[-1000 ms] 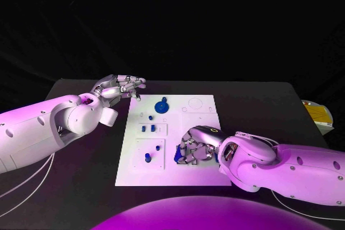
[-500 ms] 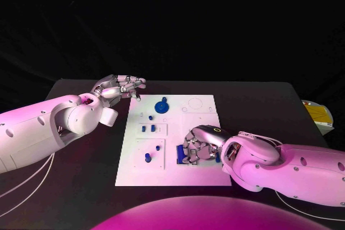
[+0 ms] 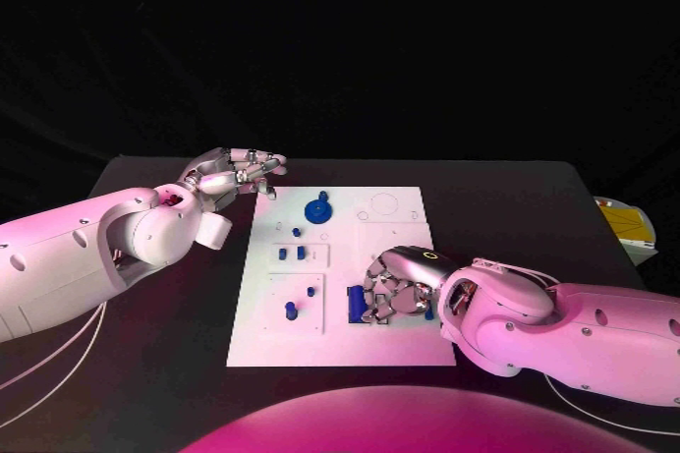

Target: Assemble the parts on the task board

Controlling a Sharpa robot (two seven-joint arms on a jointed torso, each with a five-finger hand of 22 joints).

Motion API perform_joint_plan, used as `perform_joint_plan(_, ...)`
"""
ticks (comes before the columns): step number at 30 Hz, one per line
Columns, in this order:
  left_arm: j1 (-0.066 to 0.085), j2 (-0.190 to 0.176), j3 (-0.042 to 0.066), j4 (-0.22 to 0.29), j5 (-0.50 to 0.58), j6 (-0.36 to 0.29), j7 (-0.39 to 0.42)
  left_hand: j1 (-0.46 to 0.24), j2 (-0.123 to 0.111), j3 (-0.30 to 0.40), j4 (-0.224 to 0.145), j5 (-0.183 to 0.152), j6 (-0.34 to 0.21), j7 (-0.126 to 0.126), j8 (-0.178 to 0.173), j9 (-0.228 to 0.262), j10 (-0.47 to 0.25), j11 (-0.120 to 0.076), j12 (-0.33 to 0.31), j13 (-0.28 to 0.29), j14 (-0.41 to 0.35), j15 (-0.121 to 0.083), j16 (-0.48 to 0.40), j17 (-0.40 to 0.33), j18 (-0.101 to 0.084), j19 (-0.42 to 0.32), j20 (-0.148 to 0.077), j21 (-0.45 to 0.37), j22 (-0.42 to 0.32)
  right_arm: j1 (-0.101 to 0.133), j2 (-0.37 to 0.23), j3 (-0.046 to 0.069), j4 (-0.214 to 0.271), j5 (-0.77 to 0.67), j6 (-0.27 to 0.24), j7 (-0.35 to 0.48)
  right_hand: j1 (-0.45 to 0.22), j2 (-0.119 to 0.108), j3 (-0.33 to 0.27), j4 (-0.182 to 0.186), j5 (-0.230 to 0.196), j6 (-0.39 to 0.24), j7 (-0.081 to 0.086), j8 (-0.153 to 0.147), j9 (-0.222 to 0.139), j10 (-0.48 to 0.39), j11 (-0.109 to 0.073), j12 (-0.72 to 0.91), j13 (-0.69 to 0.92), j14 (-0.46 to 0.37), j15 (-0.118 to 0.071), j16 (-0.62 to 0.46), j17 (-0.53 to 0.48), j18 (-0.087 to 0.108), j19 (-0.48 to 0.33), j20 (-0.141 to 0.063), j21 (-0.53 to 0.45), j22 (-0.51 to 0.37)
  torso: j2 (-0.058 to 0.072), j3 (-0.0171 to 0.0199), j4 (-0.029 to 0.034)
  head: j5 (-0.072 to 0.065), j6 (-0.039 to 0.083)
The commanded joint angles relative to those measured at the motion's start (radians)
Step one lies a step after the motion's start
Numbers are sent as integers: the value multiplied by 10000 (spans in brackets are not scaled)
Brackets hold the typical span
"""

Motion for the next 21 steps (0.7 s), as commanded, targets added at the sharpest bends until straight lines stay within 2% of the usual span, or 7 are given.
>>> perform_joint_plan(1,5,10,4,15,34,159,43,59,30,29,-20,56,-72,18,51,15,-76,26,66,-10,-18,48,-60,14,131,28,32,-39,-9,0,-118,0,-3,-13,-81,172,955,1115,-138,42,-216,26,-38,-38,-24,1350,-678,-194,1039,957,-89,54,2546,-152,430,-63,-65,2004,1,-5,0,0,2)
perform_joint_plan(3,5,8,3,15,34,153,49,59,30,29,-20,56,-72,18,51,15,-76,26,66,-10,-18,48,-60,14,131,28,32,-39,-9,21,-242,2,-24,95,-285,251,961,1131,-149,36,-399,-48,-6,-84,-45,1291,-651,-344,946,949,-71,41,2505,-135,399,-51,-167,1976,-5,-8,-3,-5,2)
perform_joint_plan(6,5,-2,2,20,34,135,61,59,30,29,-20,56,-72,18,51,15,-76,26,66,-10,-18,48,-60,14,131,28,32,-39,-9,98,-531,12,-46,445,-683,462,955,1192,-164,32,-734,-281,130,-268,-131,1198,-542,-547,827,929,14,9,2407,-98,328,7,-399,1915,-10,-17,-11,-33,2)
perform_joint_plan(9,5,-10,0,27,34,113,81,66,25,38,-29,58,-80,18,60,22,-84,27,76,-16,-24,49,-65,16,131,23,32,-41,-7,256,-901,19,-30,851,-941,623,874,1282,-188,29,-1265,-432,272,-468,-235,1156,-420,-632,780,929,115,8,2405,-94,317,87,-447,1909,-7,-19,-23,-49,2)
perform_joint_plan(11,5,-13,-2,29,34,95,95,66,25,38,-29,58,-80,18,60,22,-84,27,76,-16,-24,49,-65,16,131,23,32,-41,-7,382,-1224,22,7,1122,-999,664,667,1360,-220,27,-1801,-559,419,-723,-367,1148,-293,-648,774,929,223,8,2408,-94,318,179,-462,1916,-10,-13,-31,-68,2)
perform_joint_plan(16,5,-14,-7,51,34,70,124,62,27,39,-27,57,-77,18,64,24,-82,27,79,-17,-24,49,-65,16,130,22,33,-42,-7,522,-1886,19,81,1345,-702,503,375,1424,-245,37,-2007,-652,528,-942,-473,1106,-198,-750,714,924,304,0,2383,-87,310,248,-506,1912,-5,-17,-41,-109,2)
perform_joint_plan(21,4,-14,-11,65,33,64,143,62,27,39,-27,57,-77,18,64,24,-82,27,79,-17,-24,49,-65,16,130,22,33,-42,-7,458,-2247,-3,66,1254,-369,300,282,1454,-222,26,-2150,-681,578,-1095,-547,1077,-153,-822,670,918,346,-10,2353,-83,305,293,-529,1911,-7,-4,-100,-113,2)
